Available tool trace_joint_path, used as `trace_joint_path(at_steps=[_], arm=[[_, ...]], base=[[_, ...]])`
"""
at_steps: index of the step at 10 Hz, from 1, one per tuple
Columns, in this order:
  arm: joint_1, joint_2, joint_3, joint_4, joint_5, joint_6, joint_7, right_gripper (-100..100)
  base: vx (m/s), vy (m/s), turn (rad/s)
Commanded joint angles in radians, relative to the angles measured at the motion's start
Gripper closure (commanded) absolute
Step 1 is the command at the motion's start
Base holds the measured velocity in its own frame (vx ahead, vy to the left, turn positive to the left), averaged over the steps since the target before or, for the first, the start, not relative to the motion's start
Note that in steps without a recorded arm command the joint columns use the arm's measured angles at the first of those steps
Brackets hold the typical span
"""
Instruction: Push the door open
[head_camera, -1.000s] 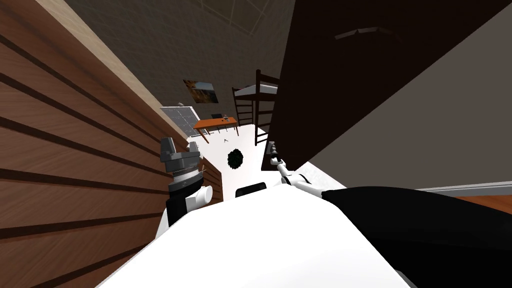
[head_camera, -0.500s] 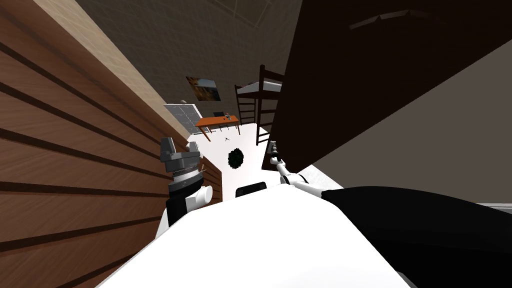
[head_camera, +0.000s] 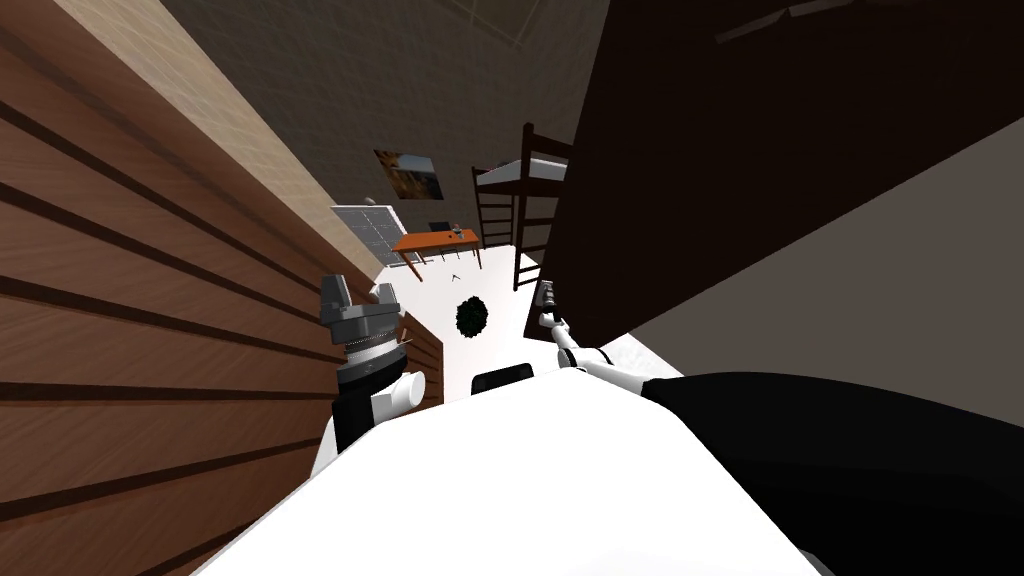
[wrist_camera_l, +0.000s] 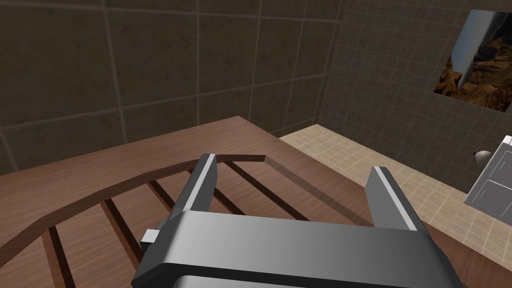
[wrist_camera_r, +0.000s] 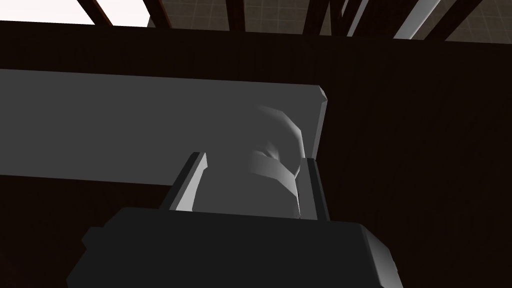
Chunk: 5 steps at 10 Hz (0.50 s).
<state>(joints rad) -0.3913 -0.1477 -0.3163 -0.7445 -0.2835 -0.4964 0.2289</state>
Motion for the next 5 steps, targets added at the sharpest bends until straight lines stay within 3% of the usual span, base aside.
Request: trace_joint_path(at_steps=[1,5], arm=[[-0.017,-0.029,-0.020,0.026,-0.005,-0.035,0.002,100],[-0.028,-0.022,-0.049,0.034,-0.011,-0.047,0.028,100]], base=[[0.022,-0.021,0.030],[0.022,-0.025,0.022]])
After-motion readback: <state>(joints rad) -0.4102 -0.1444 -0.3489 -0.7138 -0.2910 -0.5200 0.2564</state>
